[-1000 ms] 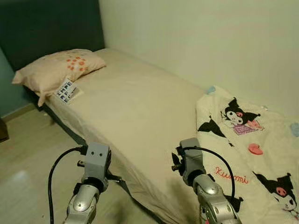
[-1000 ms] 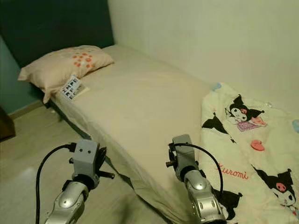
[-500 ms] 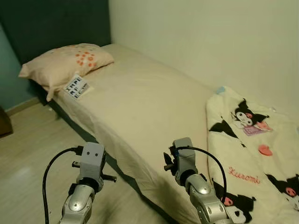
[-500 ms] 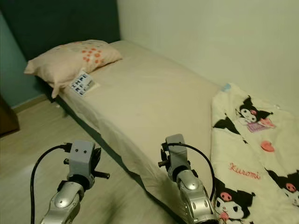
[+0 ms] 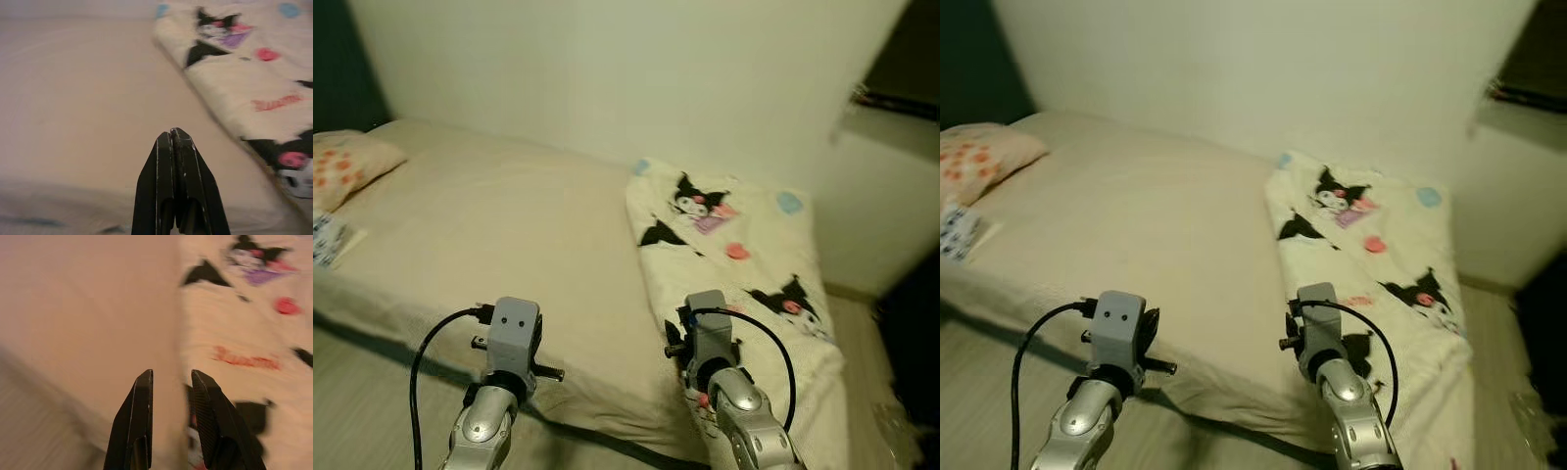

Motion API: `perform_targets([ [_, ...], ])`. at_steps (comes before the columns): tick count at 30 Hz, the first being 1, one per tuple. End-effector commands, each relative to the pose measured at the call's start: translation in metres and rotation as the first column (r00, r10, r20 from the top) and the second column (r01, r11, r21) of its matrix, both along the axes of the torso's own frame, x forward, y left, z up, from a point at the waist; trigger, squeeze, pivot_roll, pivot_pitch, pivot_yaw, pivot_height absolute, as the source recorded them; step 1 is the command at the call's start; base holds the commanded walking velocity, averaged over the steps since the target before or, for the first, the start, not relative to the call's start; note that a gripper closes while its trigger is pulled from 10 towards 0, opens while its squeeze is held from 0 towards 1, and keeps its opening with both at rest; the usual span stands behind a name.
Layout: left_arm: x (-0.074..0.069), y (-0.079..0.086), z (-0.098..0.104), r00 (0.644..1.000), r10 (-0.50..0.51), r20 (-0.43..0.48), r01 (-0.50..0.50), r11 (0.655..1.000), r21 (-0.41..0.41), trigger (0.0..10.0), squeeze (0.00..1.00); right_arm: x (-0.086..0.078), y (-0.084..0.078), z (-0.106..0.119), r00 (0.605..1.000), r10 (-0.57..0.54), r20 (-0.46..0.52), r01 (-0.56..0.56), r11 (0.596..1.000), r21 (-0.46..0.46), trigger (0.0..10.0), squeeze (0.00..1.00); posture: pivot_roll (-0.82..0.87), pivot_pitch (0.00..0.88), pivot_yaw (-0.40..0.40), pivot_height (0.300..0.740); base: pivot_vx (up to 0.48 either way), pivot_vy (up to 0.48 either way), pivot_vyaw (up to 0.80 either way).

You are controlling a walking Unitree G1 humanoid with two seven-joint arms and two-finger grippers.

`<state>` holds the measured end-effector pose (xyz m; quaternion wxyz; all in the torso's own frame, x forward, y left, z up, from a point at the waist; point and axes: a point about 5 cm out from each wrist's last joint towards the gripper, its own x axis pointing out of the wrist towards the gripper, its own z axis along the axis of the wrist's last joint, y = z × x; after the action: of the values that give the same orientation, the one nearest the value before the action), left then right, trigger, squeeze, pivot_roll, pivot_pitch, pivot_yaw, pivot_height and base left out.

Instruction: Clean up the room

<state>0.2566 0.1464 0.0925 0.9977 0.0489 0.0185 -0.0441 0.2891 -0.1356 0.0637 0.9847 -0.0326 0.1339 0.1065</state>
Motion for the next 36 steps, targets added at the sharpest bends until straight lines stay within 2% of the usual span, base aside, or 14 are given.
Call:
perform_targets([
  [1,-0.0010,0.0012,-0.0038,1.000,0.003,-0.018,-0.003,1.000,0.007,10.0,0.00,-0.0015,-0.0016,-0.0012,1.000,-0.012,-0.007,0.012,1.000,0.012,10.0,0.00,-0.03,0.097,-0.052,0.717,0.000,0.000,-0.80],
  [15,-0.0004,0.0027,-0.0027,1.000,0.014,-0.011,-0.014,1.000,-0.007,10.0,0.00,0.0006,-0.0034,0.0003,1.000,-0.020,-0.005,0.020,1.000,0.011,10.0,0.00,-0.04,0.101,-0.053,0.717,0.000,0.000,-0.80],
  [16,-0.0004,0.0035,-0.0025,1.000,0.023,-0.011,-0.023,1.000,-0.010,10.0,0.00,0.0009,-0.0011,0.0006,1.000,-0.002,0.000,0.002,1.000,-0.012,10.0,0.00,-0.04,0.103,-0.055,0.717,0.000,0.000,0.00],
  [23,0.0004,0.0049,0.0004,0.999,0.037,0.011,-0.037,0.999,-0.012,10.0,0.00,0.0024,0.0017,0.0012,1.000,0.002,-0.001,-0.002,1.000,-0.006,10.0,0.00,-0.04,0.103,-0.059,0.717,0.000,0.000,0.00],
  [36,0.0001,0.0019,0.0003,0.999,0.030,0.016,-0.030,0.999,-0.015,10.0,0.00,0.0025,-0.0016,0.0032,1.000,-0.007,0.011,0.007,1.000,-0.010,10.0,0.00,-0.05,0.111,-0.054,0.717,0.000,0.000,0.00],
])
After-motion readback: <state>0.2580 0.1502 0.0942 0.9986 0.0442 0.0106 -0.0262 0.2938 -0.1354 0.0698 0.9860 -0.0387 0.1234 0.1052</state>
